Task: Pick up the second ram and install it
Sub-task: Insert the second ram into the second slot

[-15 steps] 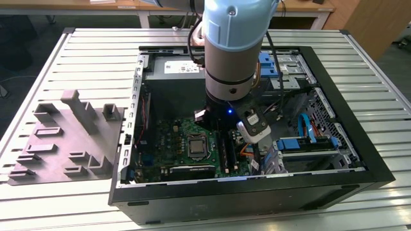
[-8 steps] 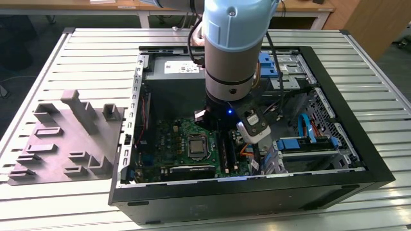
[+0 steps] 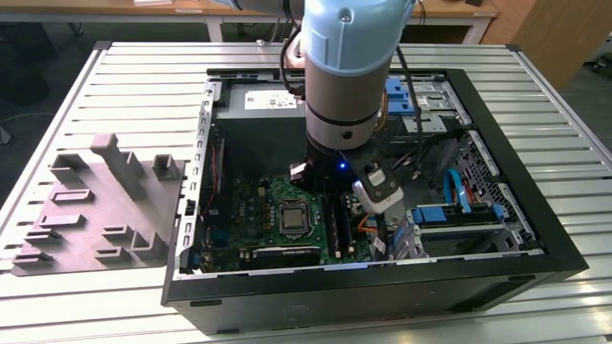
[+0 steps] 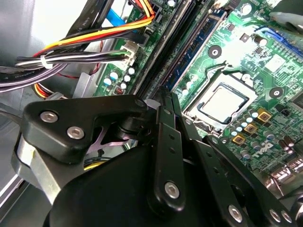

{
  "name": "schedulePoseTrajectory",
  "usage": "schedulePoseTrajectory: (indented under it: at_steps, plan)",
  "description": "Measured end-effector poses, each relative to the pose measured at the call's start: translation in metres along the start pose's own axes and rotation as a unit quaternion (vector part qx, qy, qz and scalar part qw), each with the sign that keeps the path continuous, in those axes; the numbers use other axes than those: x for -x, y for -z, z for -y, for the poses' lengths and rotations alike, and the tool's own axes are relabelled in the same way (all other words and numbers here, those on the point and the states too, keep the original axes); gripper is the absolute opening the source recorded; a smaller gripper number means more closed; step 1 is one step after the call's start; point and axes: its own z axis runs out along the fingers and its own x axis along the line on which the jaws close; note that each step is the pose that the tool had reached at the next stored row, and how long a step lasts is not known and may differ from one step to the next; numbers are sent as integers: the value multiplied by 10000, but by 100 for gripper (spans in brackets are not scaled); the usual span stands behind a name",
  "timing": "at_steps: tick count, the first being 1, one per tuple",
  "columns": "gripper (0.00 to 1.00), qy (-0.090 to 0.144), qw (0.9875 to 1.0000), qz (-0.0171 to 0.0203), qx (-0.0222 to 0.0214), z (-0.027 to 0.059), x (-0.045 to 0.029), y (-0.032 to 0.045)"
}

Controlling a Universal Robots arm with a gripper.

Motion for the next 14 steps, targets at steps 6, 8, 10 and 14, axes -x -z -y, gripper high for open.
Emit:
schedulePoseTrajectory:
  at_steps: [6, 8, 10, 14]
  plan:
    - [11, 0, 10000, 1, 0, 1, 0, 1]
    - [11, 1, 10000, 1, -1, 1, -1, -2]
    - [11, 0, 10000, 2, 0, 1, -5, -4]
    - [11, 0, 10000, 2, 0, 2, -12, -11]
